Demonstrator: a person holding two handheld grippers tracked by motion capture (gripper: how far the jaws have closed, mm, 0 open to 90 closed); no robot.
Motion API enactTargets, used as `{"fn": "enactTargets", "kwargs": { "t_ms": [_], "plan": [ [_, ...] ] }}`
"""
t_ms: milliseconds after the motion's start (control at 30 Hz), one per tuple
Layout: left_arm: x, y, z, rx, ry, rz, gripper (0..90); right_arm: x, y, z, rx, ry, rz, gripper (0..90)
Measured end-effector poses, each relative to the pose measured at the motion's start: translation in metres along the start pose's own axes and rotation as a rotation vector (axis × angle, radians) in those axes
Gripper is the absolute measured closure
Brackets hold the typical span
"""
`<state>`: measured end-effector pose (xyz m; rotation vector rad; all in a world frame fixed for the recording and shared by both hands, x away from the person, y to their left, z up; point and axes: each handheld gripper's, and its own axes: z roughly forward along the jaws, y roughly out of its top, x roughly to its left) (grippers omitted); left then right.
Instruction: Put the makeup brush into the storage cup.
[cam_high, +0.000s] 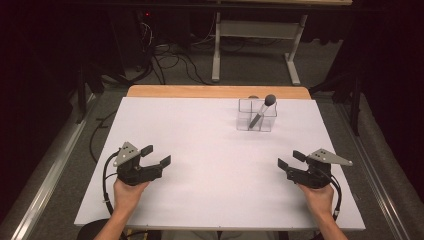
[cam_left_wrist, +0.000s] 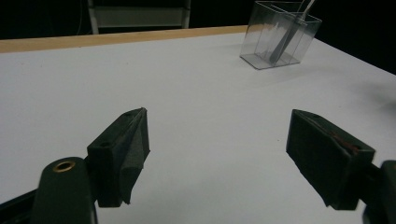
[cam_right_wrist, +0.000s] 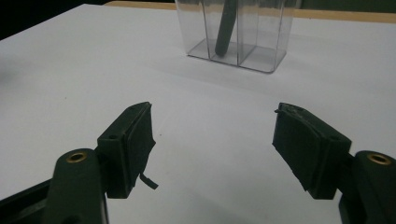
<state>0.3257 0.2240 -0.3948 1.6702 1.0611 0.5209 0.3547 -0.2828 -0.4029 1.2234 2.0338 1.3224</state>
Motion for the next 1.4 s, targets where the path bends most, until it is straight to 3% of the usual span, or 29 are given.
{"fn": "enactTargets", "kwargs": {
  "t_ms": [267,1400],
  "plan": [
    [-0.0003,0.0002,0.0002,-0.001,-0.002,0.001,21.7,-0.0034,-0.0035,-0.0011,0.0,-0.006,0.026,30.3],
    [-0.0002,0.0003,0.0005,-0.002,-0.005,0.008,21.7,-0.0026,-0.0057,0.0008,0.013,-0.006,0.013,30.0]
  ]
}}
